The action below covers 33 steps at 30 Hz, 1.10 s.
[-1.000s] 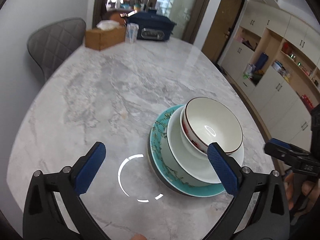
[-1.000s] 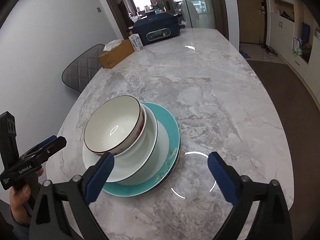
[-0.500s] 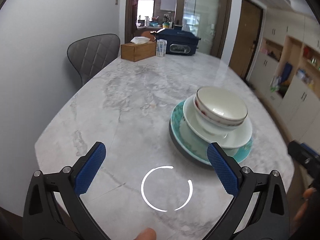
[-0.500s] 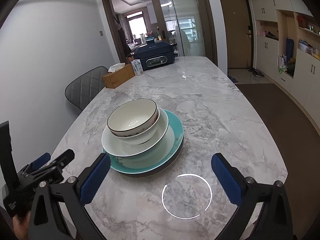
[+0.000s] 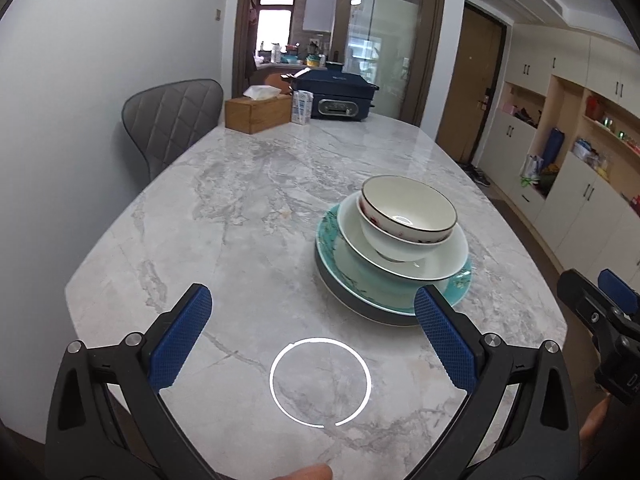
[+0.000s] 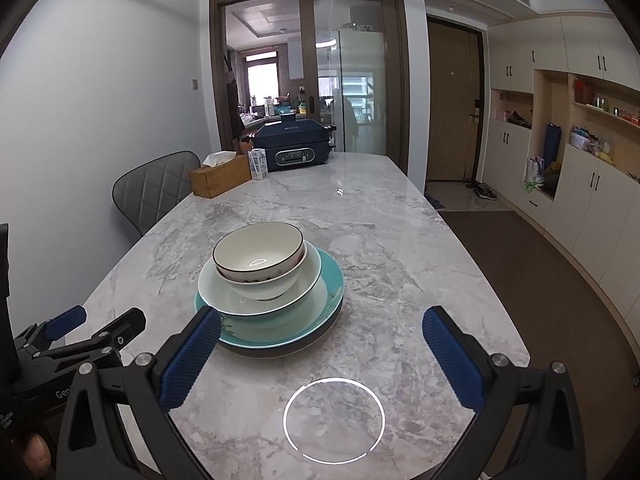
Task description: Organize plates and bowls
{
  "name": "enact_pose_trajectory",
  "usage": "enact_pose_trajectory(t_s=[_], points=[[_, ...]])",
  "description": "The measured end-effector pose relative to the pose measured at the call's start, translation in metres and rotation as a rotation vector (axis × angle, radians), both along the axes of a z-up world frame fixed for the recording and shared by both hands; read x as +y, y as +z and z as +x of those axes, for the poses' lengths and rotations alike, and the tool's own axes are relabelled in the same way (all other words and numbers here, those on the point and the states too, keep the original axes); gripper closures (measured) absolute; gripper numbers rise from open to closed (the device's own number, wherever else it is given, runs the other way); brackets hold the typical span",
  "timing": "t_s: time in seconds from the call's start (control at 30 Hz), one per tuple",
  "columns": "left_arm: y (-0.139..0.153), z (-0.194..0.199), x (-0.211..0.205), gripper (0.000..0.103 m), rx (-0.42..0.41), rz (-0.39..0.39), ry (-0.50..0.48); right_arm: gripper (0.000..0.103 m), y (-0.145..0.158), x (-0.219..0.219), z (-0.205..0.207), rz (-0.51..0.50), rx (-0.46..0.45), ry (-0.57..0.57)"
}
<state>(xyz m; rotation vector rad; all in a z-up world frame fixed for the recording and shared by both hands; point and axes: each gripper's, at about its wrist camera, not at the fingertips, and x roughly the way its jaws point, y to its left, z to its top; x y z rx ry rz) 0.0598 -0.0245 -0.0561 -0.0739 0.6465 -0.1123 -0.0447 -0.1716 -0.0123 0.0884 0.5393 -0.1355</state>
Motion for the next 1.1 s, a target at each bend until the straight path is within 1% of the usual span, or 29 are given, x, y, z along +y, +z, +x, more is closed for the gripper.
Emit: enact_pose_trajectory(t_s=[0.13,0.27,0.37,0.5,0.6,0.7,0.93,1.03,1.1], points=[[0.004,-0.001,0.001,0.0,-0.01,0.019,0.016,0.0,-0.005,0.001,0.0,0.015,0.019,0.009],[0.005,-0.004,0.0,0.0,0.001,-0.005,-0.015,0.0,-0.006,0.002,0.001,0.025,0.032,0.019],[0.003,-0.005,-0.004,0.0,0.003,0.018,-0.014,0.0,-0.007,0.003,0.002,0.033,0.041,0.029],[0.003,-0.008,-0.003,0.0,-0.007,-0.003,-0.023,0.0,-0.008,0.002,0.001,0.034,0.045,0.029],[0.001,-0.006,-0.004,0.0,0.01,0.017,-0.013,0.0,-0.009,0.002,0.002,0.034,0.048,0.03],[0.001,-0.007,-0.006,0.0,0.004,0.01,-0.023,0.0,-0.009,0.002,0.002,0.032,0.047,0.03],[0.002,-0.009,-0.015,0.0,-0.006,0.057,-0.033,0.0,-0.011,0.002,0.004,0.031,0.046,0.029],[0.003,-0.012,-0.014,0.0,-0.025,0.039,-0.044,0.0,-0.012,0.002,0.004,0.035,0.044,0.027],[0.002,-0.011,-0.013,0.0,-0.022,0.034,-0.035,0.0,-0.012,0.002,0.005,0.032,0.047,0.027]])
